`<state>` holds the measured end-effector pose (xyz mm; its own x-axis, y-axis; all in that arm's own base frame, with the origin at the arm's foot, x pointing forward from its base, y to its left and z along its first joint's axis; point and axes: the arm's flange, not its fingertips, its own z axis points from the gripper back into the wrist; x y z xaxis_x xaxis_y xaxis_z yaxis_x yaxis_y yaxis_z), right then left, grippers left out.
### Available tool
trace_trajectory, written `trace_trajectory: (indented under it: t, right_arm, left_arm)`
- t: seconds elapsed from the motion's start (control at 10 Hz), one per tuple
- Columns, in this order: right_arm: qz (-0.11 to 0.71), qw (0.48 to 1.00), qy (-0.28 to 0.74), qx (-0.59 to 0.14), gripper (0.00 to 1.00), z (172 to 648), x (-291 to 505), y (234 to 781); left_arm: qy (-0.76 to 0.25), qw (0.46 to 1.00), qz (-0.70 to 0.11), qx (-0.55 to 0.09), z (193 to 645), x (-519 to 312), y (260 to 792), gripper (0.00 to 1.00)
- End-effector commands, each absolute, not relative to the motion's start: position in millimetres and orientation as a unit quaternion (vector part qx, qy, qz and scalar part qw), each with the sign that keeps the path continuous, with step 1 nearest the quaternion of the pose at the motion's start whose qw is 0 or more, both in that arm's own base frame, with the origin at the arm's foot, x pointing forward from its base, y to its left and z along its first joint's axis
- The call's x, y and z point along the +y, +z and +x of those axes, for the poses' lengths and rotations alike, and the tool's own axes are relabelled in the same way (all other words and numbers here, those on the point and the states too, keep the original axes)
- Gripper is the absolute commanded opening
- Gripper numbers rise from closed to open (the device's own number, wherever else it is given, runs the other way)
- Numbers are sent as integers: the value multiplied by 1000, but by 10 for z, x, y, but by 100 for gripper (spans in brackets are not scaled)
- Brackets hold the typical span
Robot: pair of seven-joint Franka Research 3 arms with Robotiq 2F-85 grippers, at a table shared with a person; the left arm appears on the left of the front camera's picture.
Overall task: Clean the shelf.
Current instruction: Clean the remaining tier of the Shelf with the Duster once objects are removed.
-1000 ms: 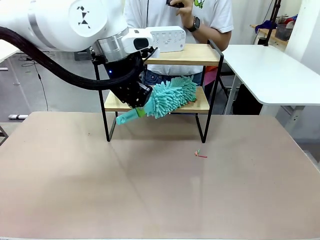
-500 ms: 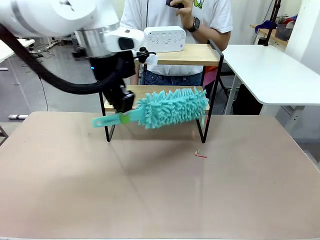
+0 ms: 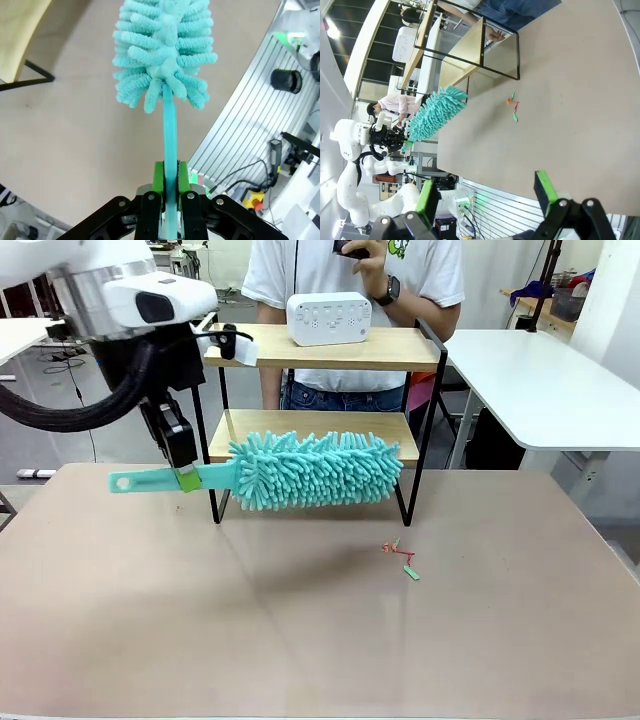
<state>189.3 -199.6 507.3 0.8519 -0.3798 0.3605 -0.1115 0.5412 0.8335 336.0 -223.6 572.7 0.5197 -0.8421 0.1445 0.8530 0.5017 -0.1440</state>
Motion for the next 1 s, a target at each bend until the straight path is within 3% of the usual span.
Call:
trace_trajectory:
  t: [0.0,0.2,0.4,0.7,0.9]
  right_arm:
    - [476,833,-71,-272,100,1915,-1999,5090]
    - [476,833,-71,-272,100,1915,-1999,5090]
    - [476,833,-71,-272,100,1915,-1999,5090]
    - [476,833,-71,-272,100,1915,-1999,5090]
    - [476,833,-71,-272,100,1915,-1999,5090]
  left_arm:
    - [-483,862,-149,-38,3166,-1810,5872,12]
    - [-472,863,-174,-48,2710,-927,6172,12]
    - [-425,877,-201,-98,2255,-153,6332,12]
    - [-171,890,-299,-299,1759,956,6310,12]
    - [-13,894,-311,-323,1930,1236,6169,12]
